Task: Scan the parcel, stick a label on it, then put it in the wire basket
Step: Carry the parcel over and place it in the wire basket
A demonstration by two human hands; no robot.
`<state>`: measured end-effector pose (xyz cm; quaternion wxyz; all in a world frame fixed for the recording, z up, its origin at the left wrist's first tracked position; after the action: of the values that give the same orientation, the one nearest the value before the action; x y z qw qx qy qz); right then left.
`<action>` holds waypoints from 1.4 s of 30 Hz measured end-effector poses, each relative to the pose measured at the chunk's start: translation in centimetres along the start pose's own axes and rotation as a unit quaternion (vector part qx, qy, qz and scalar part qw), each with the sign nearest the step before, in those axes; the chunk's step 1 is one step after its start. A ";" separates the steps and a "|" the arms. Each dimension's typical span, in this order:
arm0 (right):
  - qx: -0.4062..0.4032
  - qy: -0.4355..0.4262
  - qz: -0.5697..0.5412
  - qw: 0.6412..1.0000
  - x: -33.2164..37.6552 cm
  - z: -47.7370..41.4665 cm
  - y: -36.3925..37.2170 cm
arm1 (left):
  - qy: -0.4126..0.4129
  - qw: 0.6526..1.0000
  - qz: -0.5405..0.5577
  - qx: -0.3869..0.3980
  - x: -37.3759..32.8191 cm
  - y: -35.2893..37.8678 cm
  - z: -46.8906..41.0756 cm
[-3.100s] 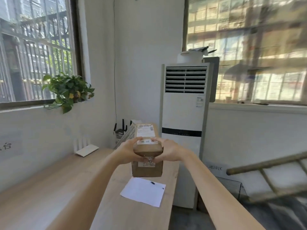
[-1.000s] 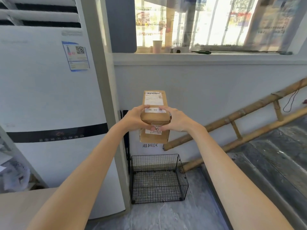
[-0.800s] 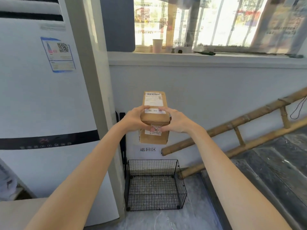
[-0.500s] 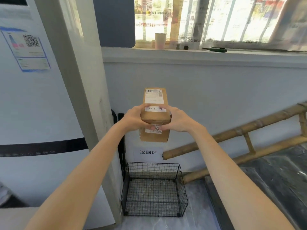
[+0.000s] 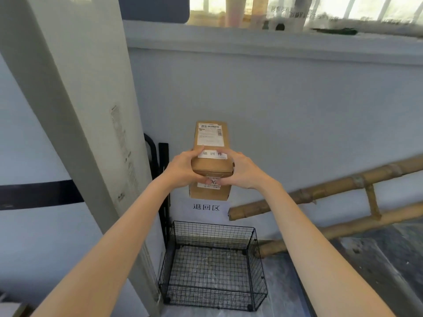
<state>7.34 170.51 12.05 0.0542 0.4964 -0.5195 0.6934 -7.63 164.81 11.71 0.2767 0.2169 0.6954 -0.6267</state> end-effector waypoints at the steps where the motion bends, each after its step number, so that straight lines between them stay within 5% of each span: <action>1: 0.000 0.000 0.000 1.000 -1.3 -0.7 1.0 | 0.000 1.000 0.002 0.000 1.3 1.0 -0.5; 23: 0.016 0.031 -0.011 0.999 -33.6 -8.3 28.8 | -0.030 0.999 0.016 0.034 33.0 31.0 -6.0; 42: 0.100 0.093 -0.030 0.990 -50.0 -8.3 42.2 | -0.096 0.989 0.002 0.115 46.1 47.0 -4.8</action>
<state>2.22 179.74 -53.04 0.0734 0.4478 -0.4250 0.7833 -12.39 173.18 -53.64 0.3171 0.1875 0.5886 -0.7197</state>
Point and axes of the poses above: each hand's wrist, its own z-axis away from the middle knuckle, its own y-axis out of the palm, x = y × z, the point moved 7 cm from there along -z, towards the middle knuckle, and after that the axes turned 8 degrees about -z, right-handed, at the moved point
